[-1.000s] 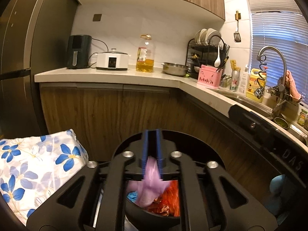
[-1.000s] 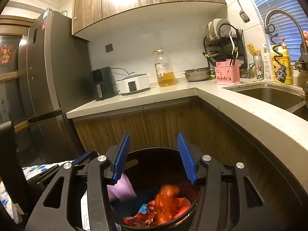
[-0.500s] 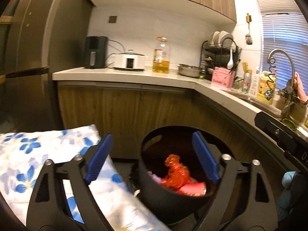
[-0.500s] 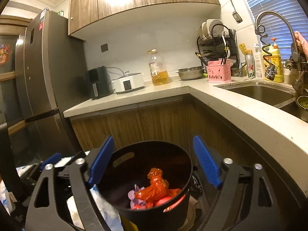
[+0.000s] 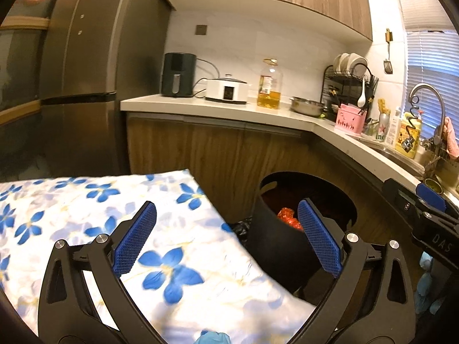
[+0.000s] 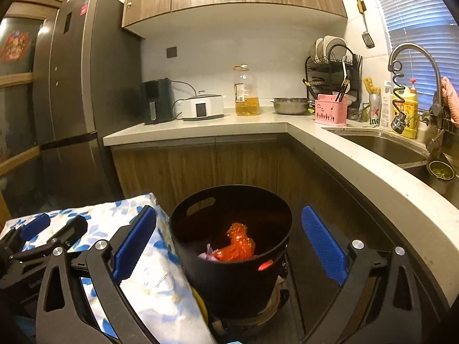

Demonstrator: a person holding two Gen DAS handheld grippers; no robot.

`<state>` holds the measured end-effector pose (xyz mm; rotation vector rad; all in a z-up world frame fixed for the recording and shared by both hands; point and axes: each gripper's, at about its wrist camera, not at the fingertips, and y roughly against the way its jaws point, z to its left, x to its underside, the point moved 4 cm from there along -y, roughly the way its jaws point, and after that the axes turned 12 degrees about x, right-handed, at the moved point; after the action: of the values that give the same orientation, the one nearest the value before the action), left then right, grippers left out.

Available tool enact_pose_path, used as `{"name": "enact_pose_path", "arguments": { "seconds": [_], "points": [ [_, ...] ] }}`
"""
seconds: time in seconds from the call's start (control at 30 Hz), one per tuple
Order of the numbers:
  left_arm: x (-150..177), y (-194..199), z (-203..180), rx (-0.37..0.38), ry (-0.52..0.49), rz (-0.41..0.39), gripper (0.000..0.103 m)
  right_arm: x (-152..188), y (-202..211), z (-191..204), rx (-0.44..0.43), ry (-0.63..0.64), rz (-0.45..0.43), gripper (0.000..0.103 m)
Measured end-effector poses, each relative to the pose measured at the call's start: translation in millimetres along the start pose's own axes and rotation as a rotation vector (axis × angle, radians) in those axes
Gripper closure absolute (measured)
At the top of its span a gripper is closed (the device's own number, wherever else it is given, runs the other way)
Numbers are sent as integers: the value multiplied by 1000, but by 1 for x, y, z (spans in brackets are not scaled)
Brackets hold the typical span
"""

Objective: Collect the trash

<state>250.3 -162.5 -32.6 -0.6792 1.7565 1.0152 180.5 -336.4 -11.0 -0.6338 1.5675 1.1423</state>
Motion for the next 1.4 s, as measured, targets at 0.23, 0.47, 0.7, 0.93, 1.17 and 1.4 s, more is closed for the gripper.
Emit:
{"name": "enact_pose_path", "arguments": {
  "seconds": [0.23,0.47,0.7,0.93,1.17,1.4],
  "points": [
    [11,49,12,-24,5,10,6,8,47,10,15,22,-21,6],
    [23,98,16,-31,-1,-10,6,22,88,14,39,19,-11,6],
    [36,142,15,-38,-7,-34,6,37,122,20,43,34,-3,6],
    [49,169,17,-51,1,-40,6,48,155,26,32,57,-17,6],
    [60,190,18,-62,-5,-36,6,55,176,30,15,61,-23,6],
    [65,204,22,-66,3,-48,6,61,186,39,-6,78,-19,6]
  ]
}}
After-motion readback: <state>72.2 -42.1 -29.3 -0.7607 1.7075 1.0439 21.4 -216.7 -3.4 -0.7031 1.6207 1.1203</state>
